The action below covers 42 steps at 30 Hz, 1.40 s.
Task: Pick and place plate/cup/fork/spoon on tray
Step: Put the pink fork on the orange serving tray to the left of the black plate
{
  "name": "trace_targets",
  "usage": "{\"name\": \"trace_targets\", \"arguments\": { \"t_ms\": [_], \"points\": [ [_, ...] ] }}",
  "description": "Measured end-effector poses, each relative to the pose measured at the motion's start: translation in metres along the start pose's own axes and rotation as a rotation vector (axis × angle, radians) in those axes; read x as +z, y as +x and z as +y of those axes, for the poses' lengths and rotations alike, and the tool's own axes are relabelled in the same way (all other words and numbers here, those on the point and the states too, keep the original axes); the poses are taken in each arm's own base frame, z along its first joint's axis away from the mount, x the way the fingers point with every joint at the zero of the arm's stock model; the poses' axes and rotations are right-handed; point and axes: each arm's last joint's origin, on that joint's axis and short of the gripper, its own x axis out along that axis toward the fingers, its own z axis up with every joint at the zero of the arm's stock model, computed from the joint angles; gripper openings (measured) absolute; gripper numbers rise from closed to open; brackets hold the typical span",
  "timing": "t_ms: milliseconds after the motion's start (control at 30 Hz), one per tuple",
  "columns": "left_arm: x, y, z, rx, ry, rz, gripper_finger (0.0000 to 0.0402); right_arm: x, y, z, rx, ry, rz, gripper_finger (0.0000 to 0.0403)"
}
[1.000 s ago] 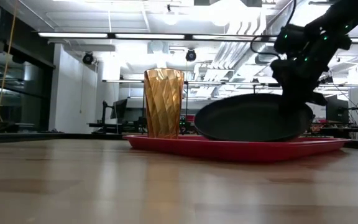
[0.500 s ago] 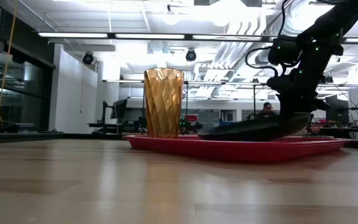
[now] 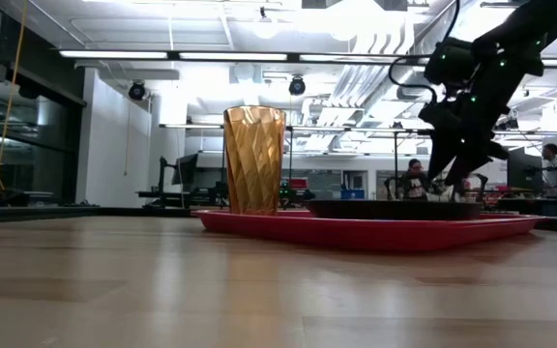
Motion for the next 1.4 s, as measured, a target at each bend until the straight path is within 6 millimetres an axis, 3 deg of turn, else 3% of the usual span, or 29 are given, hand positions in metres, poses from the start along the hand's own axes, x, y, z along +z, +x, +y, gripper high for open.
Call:
{"name": "trace_targets", "arguments": {
  "t_ms": [167, 333, 467, 567, 733, 900, 1100, 1400],
  "points": [
    [0.002, -0.015, 0.011, 0.028, 0.071, 0.078, 0.0200, 0.001, -0.009, 0.002, 0.082, 0.066, -0.030, 0.0222],
    [0.004, -0.038, 0.022, 0.048, 0.145, 0.179, 0.0200, -0.002, -0.026, 0.018, 0.388, 0.132, 0.010, 0.0222],
    [-0.003, -0.054, 0.032, 0.051, 0.170, 0.194, 0.0200, -0.018, -0.048, 0.040, 0.609, 0.213, 0.119, 0.0222],
    [-0.011, -0.067, 0.040, 0.021, 0.146, 0.121, 0.0200, -0.039, -0.069, 0.063, 0.672, 0.229, 0.296, 0.0217],
    [-0.027, -0.088, 0.049, -0.088, 0.070, -0.057, 0.0200, -0.085, -0.102, 0.098, 0.511, 0.252, 0.561, 0.0200],
    [-0.042, -0.099, 0.055, -0.121, 0.011, -0.094, 0.0200, -0.141, -0.117, 0.134, 0.343, 0.322, 0.744, 0.0195],
    [-0.046, -0.104, 0.058, -0.112, 0.018, -0.060, 0.0200, -0.195, -0.114, 0.170, 0.097, 0.391, 0.815, 0.0195],
    [-0.046, -0.104, 0.058, -0.111, 0.019, -0.057, 0.0200, -0.232, -0.075, 0.219, -0.141, 0.391, 0.674, 0.0195]
  ]
}}
